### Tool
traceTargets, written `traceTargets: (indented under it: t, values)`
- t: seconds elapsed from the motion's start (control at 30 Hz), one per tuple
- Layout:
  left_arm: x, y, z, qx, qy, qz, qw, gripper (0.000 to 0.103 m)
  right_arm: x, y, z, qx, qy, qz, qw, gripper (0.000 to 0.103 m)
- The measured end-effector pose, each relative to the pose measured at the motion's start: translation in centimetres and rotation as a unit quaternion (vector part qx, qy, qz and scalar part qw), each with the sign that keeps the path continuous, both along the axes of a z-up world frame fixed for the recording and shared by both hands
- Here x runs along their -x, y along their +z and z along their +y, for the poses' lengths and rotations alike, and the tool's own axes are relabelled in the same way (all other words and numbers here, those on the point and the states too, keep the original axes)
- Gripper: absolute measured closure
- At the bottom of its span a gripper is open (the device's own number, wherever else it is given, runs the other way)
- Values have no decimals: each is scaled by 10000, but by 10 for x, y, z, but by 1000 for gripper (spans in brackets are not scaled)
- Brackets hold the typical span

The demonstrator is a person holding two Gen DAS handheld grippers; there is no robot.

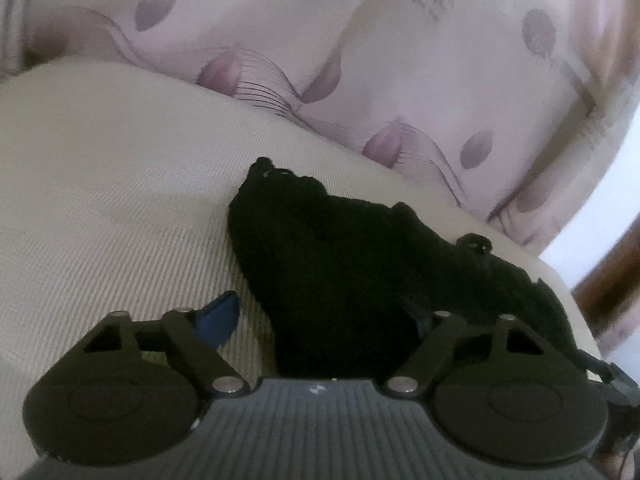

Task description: Fold small clothes

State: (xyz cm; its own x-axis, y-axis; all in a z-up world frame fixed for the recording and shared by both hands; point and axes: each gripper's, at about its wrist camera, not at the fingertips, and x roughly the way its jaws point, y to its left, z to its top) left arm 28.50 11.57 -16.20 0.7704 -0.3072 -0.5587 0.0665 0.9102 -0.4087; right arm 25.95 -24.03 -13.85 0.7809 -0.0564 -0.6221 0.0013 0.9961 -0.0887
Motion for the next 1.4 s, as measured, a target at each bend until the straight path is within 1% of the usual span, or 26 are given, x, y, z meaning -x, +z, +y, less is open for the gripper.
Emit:
traceTargets:
  t: [0.03, 0.07, 0.13, 0.3, 0.37, 0.43, 0.47, 0.53, 0.57, 0.6, 0.63, 0.73, 0.87, 0.97, 1.0, 1.1, 1.2, 1.27, 1.4]
  values:
    - [-5, -1, 2, 81, -68, 40, 9999, 39, 0, 0, 0, 1, 1, -6, 10000, 0]
    - [-10, -1, 5, 181, -153, 81, 9997, 40, 0, 0, 0, -1, -2, -13, 10000, 0]
    - [-18, -4, 11, 477, -344, 134, 9982, 40, 0, 1, 0, -2, 0, -24, 10000, 0]
    - [-33, -10, 12, 919, -771, 251, 9925, 40, 2, 2, 0, -11, -6, -50, 10000, 0]
    - [-37, -12, 12, 1030, -867, 252, 9906, 40, 2, 3, 0, -18, -9, -70, 10000, 0]
    - [-41, -16, 14, 1313, -906, 302, 9867, 42, 3, 3, -1, -26, -16, -88, 10000, 0]
    - [-42, -17, 15, 1350, -904, 321, 9862, 46, 3, 3, -1, -29, -20, -98, 9999, 0]
    - [-46, -19, 14, 1252, -866, 404, 9875, 78, 4, 4, -1, -37, -27, -119, 9999, 0]
    - [-48, -22, 15, 1265, -833, 458, 9874, 81, 4, 4, -2, -44, -29, -125, 9999, 0]
    - [-49, -25, 17, 1375, -808, 464, 9861, 82, 4, 4, -2, -48, -31, -131, 9999, 0]
    - [-49, -26, 17, 1414, -786, 460, 9857, 85, 4, 4, -2, -52, -31, -136, 9999, 0]
    - [-45, -23, 11, 1230, -706, 406, 9891, 87, 5, 4, -3, -78, -32, -159, 9998, 0]
    - [-39, -17, 4, 1229, -388, 410, 9908, 88, 8, 6, -6, -152, -48, -257, 9995, 0]
    - [-33, -6, -6, 1325, -202, 410, 9901, 89, 24, 14, -15, -454, -76, -767, 9960, 0]
    - [-32, 0, -11, 1288, -190, 388, 9907, 89, 27, 16, -18, -529, -129, -866, 9948, 0]
    - [-30, 20, -27, 1112, -200, 276, 9932, 89, 27, 18, -24, -736, -157, -902, 9931, 0]
    - [-30, 40, -44, 1148, -195, 257, 9929, 89, 29, 19, -23, -836, 16, -930, 9922, 0]
    - [-30, 54, -60, 1075, -231, 231, 9937, 89, 29, 20, -23, -883, 103, -926, 9917, 0]
    - [-32, 72, -93, 1030, -408, 336, 9933, 89, 31, 20, -27, -1101, 273, -940, 9891, 0]
